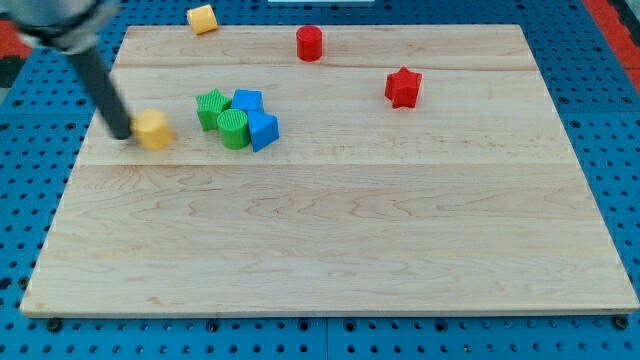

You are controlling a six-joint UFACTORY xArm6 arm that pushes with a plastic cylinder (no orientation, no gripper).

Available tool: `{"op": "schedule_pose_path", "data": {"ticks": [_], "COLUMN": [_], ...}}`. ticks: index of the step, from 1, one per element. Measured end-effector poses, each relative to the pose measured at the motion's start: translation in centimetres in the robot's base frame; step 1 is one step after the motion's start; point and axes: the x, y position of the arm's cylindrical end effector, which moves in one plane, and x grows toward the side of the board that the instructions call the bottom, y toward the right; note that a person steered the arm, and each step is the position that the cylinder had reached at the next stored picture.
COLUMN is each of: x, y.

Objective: Adjust the blue triangle to the bottom right of the cube

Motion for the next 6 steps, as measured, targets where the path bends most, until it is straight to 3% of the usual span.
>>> {"op": "schedule_pose_path", "data": {"ticks": [1,2,3,4,6], "x": [0.0,3.1,7.8,4.3,2.1], "y": [5.3,2.8,14.2,26.2,16.7]}}
